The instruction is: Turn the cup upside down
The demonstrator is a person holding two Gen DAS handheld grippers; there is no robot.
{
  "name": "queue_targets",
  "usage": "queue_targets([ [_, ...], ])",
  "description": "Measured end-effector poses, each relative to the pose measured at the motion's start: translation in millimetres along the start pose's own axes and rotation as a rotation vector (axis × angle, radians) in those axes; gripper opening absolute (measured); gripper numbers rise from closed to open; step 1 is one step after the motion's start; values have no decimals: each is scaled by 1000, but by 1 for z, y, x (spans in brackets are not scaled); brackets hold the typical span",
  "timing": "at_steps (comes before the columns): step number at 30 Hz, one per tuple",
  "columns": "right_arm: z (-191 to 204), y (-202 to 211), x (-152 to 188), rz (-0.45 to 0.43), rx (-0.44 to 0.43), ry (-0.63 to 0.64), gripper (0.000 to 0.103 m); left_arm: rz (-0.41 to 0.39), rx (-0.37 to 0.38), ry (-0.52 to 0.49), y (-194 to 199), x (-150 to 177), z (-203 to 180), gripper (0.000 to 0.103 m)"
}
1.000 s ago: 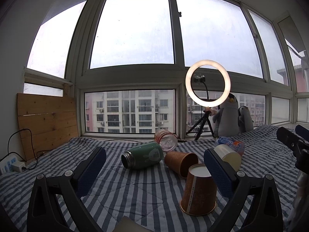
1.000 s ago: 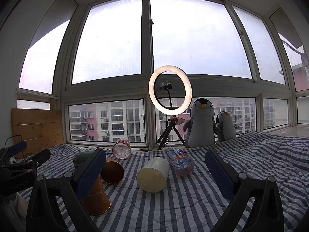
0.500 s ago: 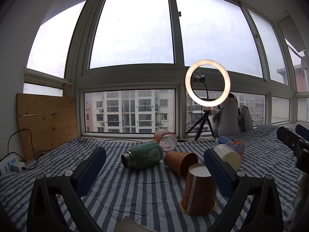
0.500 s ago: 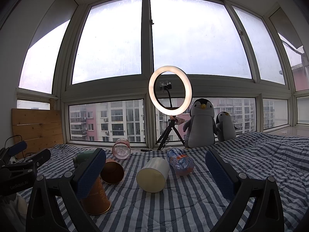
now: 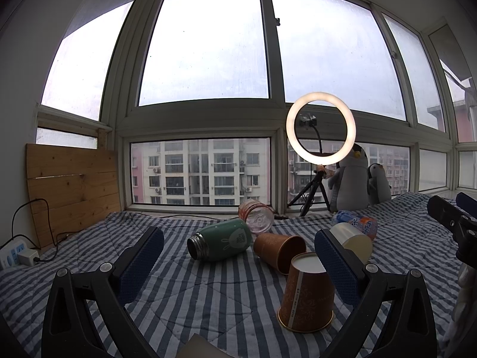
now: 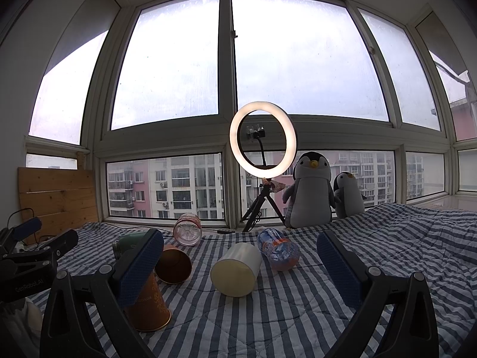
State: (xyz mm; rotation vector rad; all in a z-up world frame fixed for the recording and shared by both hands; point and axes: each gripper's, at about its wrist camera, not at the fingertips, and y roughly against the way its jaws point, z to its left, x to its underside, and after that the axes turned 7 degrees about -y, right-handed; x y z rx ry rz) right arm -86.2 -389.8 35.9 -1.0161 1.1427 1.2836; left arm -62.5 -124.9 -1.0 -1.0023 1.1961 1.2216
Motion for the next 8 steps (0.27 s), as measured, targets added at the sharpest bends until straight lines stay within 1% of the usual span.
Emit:
queue_targets([
  [8, 0, 0, 0, 1, 0, 1, 102, 3, -4, -1, 0, 0, 1, 103],
])
